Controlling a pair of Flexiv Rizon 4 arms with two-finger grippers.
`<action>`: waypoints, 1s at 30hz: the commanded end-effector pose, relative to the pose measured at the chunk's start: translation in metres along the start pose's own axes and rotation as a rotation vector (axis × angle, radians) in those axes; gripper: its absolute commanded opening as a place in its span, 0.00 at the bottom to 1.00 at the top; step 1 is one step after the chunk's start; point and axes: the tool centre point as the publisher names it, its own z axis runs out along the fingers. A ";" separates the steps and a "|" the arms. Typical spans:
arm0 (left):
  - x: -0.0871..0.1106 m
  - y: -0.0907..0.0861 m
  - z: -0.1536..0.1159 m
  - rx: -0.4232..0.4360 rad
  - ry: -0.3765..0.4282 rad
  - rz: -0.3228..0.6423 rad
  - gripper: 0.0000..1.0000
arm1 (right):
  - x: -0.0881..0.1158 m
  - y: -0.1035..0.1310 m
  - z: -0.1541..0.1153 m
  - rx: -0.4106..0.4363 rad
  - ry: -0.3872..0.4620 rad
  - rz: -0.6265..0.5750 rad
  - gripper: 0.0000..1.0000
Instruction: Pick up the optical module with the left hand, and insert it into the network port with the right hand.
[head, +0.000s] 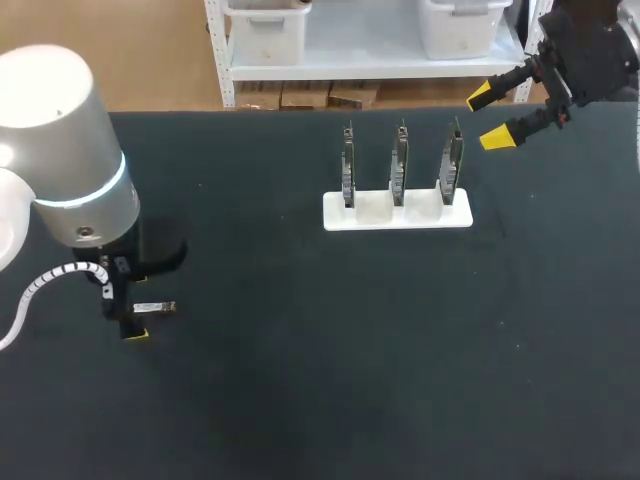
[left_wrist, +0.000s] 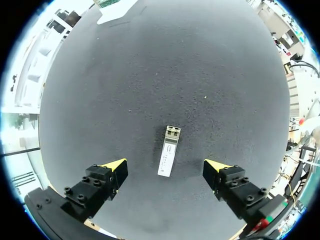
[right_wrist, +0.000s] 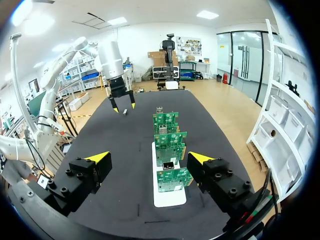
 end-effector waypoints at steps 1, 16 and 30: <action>0.000 0.000 0.001 0.012 -0.002 0.008 1.00 | 0.000 0.002 0.000 0.004 0.000 -0.001 1.00; -0.003 -0.001 0.004 0.025 0.019 0.044 1.00 | 0.000 0.002 0.000 0.004 0.000 -0.001 1.00; -0.004 -0.001 0.009 0.061 0.049 0.033 1.00 | 0.000 0.002 0.000 0.004 0.000 -0.001 1.00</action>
